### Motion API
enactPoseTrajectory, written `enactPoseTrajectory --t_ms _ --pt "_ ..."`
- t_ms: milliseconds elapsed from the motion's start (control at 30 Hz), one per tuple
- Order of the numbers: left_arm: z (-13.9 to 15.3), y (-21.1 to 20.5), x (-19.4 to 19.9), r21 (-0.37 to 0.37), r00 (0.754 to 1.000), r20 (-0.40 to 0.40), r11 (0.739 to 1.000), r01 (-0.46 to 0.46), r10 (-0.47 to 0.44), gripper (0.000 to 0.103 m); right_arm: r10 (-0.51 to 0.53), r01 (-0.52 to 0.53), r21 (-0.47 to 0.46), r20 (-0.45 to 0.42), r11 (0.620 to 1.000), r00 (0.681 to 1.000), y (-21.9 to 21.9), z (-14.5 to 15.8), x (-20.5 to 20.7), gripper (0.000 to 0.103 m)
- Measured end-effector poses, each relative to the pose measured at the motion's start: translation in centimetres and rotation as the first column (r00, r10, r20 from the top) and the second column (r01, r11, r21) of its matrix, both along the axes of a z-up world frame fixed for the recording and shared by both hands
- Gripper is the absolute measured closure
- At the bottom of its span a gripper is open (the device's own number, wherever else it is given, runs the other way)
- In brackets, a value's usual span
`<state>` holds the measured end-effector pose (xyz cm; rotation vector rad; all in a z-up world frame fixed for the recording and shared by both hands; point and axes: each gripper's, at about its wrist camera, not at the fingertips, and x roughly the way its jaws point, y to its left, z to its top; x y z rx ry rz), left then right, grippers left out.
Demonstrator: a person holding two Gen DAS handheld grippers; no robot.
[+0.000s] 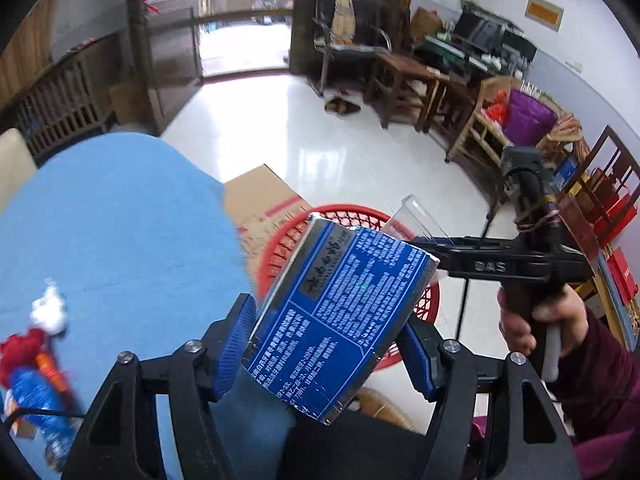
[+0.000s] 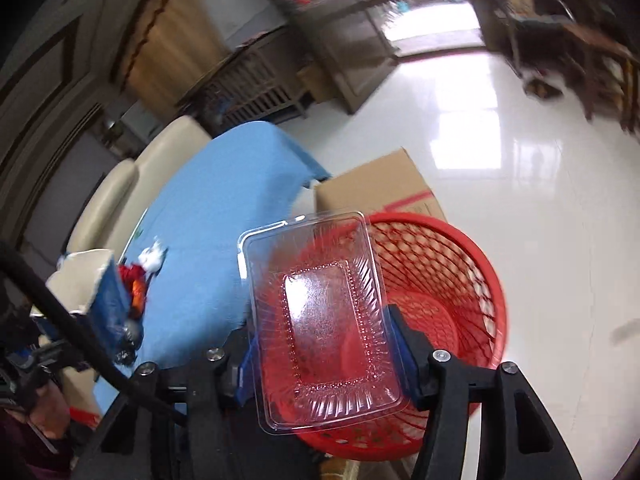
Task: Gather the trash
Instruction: 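Carry both items over the red basket and open both tools to drop them, then grasp the blue plastic bag with the right tool while the left tool grasps the black bag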
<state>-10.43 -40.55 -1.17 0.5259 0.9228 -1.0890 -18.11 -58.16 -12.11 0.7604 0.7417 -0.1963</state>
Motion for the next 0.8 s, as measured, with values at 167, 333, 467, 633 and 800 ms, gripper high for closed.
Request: enactPoseTrajectory --t_ms 167,333,467,633,800 --pt "-2.9 -2.2 -0.2 0.101 1.000 0.002 0.995 -0.011 0.011 0.028 -0.048 0.046 0.074 0.024 0.996 0.999 -1.9 -1.4 -0.9 0.027" --pt "-1.8 -0.3 0.2 0.088 0.999 0.023 0.995 -0.042 0.040 0.028 -0.048 0.046 0.073 0.024 0.996 0.999 -1.9 -1.8 -0.9 0.027" --pt "0.5 4.9 0.4 0.030 0.992 0.076 0.994 -0.102 0.100 0.028 -0.017 0.015 0.049 0.045 0.999 0.999 -0.2 -0.8 -0.4 0.027" --pt "2.6 13.2 1.9 -0.020 0.952 0.120 0.960 -0.280 0.280 0.028 0.092 -0.094 0.016 0.089 0.995 0.992 3.1 1.5 3.1 0.027" --pt "4.1 24.3 4.8 -0.072 0.840 0.129 0.850 -0.522 0.527 0.028 0.303 -0.301 -0.030 0.090 0.953 0.949 10.3 4.0 10.0 0.027"
